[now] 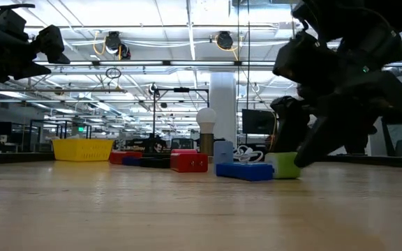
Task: Pick & Place Office items
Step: Put the light green charger adapter into the green bin
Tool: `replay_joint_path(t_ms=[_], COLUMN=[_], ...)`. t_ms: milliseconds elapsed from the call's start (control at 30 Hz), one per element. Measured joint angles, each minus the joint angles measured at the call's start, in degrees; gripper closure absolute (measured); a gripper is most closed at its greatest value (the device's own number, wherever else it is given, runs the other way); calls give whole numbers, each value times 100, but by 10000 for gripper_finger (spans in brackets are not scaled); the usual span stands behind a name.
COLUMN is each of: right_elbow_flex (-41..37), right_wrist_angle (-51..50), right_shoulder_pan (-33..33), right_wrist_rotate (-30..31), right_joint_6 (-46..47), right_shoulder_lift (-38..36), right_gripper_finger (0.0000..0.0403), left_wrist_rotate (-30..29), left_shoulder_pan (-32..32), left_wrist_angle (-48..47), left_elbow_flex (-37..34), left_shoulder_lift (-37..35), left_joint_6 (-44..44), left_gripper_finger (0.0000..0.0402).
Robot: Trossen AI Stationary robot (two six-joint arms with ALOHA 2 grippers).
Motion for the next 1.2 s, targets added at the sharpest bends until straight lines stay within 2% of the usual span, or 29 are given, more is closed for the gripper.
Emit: replay_joint_path(t_ms=[333, 833, 1200], right_elbow_flex=[-554, -596, -596], right_wrist_angle=[1119, 1117, 1115], right_shoulder_pan=[0, -22, -36], right_wrist_rotate=[10, 15, 13], right_joint_6=[134, 131, 131], right_shoulder_lift=[0, 0, 0], right_gripper_finger=[150, 150, 198], left_wrist_rotate=[0, 0, 0], left_shoulder_pan=[-2, -1, -2], left_wrist_angle=[1, 0, -1], left_elbow_flex=[0, 0, 0], left_shoulder_lift=[-2, 0, 0], left_joint_6=[1, 1, 1], left_gripper_finger=[108, 108, 108])
